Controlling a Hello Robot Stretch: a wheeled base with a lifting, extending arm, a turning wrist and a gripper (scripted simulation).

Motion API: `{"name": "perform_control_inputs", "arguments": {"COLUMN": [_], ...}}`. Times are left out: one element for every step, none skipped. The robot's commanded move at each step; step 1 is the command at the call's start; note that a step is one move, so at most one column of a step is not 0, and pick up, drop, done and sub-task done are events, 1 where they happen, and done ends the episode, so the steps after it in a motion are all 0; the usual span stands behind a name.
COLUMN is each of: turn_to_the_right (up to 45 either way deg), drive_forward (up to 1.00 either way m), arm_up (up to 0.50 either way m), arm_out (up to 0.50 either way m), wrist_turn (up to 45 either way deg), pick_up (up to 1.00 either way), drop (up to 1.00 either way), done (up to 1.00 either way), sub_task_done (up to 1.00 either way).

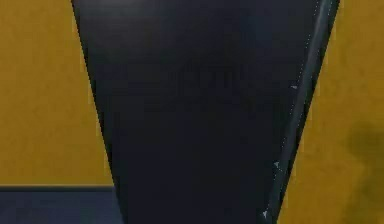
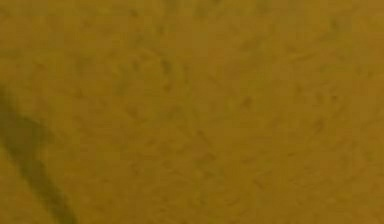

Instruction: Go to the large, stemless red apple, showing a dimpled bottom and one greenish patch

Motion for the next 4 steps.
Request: {"name": "perform_control_inputs", "arguments": {"turn_to_the_right": [-45.0,-45.0,0.0,-21.0], "drive_forward": [0.00,0.00,0.15,0.00], "arm_up": [0.00,0.00,0.00,0.00], "arm_out": [0.00,0.00,0.00,0.00], "wrist_turn": [0.0,0.0,0.0,0.0], "pick_up": [0.00,0.00,0.00,0.00], "drop": [0.00,0.00,0.00,0.00], "done": [0.00,0.00,0.00,0.00], "sub_task_done": [0.00,0.00,0.00,0.00]}}
